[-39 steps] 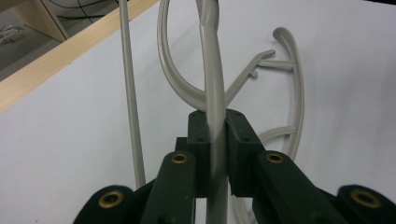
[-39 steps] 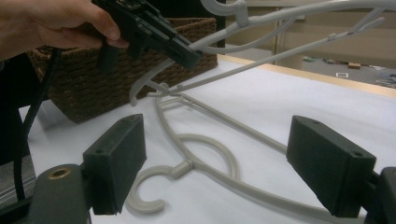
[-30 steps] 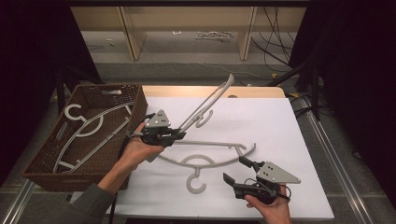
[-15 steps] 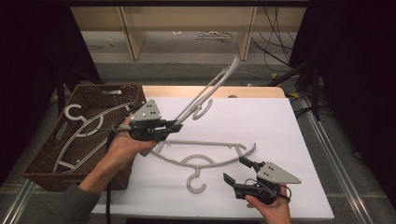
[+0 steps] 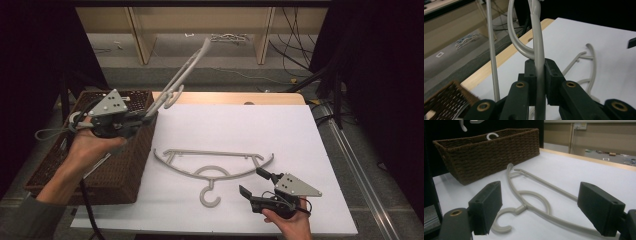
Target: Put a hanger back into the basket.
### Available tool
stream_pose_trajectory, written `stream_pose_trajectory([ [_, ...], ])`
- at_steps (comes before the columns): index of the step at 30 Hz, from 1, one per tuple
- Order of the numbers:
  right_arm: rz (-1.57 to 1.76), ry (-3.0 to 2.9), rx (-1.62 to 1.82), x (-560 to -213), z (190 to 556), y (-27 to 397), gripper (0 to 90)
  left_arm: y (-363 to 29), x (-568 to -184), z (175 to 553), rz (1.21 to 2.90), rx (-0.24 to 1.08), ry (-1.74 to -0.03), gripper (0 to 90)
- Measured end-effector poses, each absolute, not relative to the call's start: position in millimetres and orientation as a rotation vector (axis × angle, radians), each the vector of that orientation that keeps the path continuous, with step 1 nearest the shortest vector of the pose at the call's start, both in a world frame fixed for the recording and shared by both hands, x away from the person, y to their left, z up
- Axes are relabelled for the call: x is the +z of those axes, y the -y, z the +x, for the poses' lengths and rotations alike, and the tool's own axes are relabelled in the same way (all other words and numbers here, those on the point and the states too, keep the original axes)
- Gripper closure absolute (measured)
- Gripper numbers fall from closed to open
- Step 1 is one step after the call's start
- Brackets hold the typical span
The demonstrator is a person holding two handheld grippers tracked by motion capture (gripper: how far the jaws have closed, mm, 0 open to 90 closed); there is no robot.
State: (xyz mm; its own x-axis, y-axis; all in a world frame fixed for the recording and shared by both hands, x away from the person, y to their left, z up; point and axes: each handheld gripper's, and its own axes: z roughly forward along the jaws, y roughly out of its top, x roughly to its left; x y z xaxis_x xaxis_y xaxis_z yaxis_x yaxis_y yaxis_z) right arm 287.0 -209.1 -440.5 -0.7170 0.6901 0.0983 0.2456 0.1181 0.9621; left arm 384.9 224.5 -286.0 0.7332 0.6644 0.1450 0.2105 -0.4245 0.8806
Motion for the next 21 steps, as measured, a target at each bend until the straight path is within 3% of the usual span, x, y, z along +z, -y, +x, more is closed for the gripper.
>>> stream_pose_trajectory([
  [21,0.912,-2.048,1.605,-441.2,288.3,208.1,20.9,-321.8,-339.0,393.1,2.044,0.680,-0.898,81.6],
])
